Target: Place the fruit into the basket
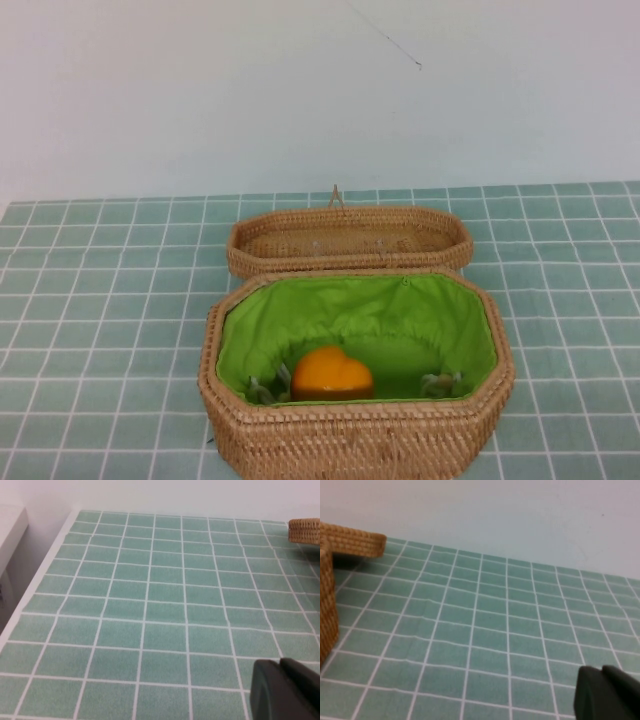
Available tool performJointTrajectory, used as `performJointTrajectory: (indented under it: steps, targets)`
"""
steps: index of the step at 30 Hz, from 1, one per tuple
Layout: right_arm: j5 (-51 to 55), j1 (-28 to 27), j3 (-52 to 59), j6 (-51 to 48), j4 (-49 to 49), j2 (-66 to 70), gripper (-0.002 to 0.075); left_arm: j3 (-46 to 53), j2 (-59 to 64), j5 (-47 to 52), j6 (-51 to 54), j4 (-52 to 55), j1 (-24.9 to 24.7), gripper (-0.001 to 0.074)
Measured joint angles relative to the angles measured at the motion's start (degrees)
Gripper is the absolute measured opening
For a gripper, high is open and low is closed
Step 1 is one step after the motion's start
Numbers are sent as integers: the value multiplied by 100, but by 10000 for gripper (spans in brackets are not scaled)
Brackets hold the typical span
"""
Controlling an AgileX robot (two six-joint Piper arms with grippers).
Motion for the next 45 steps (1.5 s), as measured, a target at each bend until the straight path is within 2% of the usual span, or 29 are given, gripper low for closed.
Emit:
performJointTrajectory:
  steps: [3,12,45]
  targets:
    - [-28,9,96,394,-272,0,-3,0,0,0,0,0,0,0]
    - [322,9,96,686,-934,0,-3,0,0,0,0,0,0,0]
    - [322,9,96,686,-959,0,-3,0,0,0,0,0,0,0]
